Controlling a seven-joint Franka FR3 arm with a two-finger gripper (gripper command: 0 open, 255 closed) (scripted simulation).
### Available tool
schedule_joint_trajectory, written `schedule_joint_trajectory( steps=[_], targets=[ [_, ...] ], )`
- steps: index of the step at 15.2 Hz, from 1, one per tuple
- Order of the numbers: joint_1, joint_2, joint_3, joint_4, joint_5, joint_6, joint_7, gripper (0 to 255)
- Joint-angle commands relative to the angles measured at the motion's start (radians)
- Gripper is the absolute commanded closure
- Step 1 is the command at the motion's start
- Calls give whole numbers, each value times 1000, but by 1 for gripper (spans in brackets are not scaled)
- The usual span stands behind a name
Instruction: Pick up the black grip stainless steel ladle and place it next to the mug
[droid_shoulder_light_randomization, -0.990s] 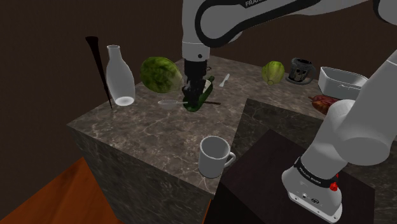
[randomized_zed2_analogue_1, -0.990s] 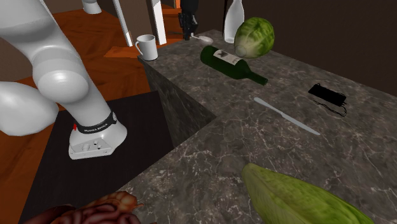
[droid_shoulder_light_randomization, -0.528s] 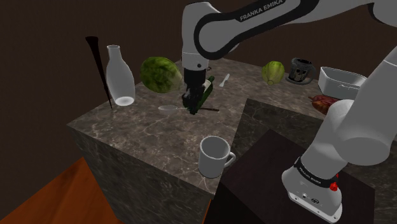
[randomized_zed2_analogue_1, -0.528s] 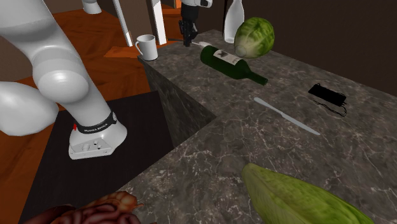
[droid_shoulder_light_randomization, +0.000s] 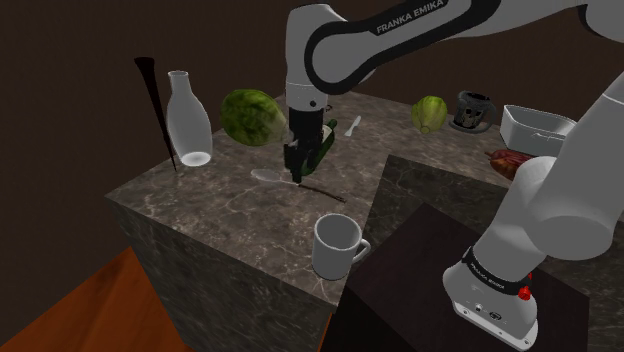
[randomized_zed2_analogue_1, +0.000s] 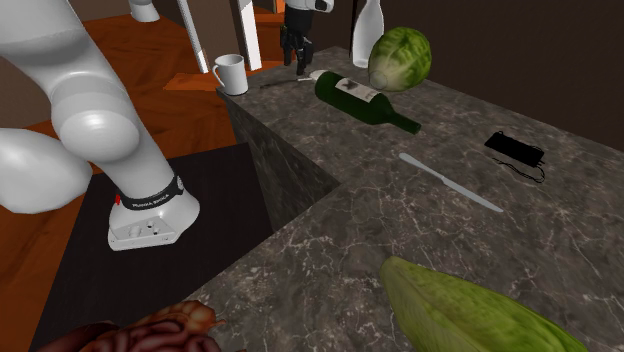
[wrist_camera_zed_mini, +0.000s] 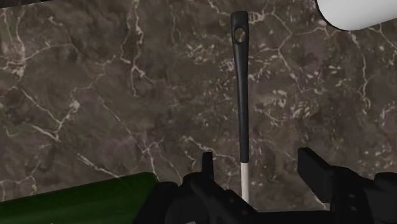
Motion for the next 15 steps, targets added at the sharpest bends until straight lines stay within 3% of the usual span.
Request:
schedule_joint_trajectory(
  steps=[1,4,8,15],
  targets=[
    [0,0,0,0,0,0,0,0],
    [0,0,0,0,0,0,0,0],
    [-7,-27,-8,99,-4,-127,1,0],
    [-7,-27,-8,99,-4,-127,1,0]
  ],
)
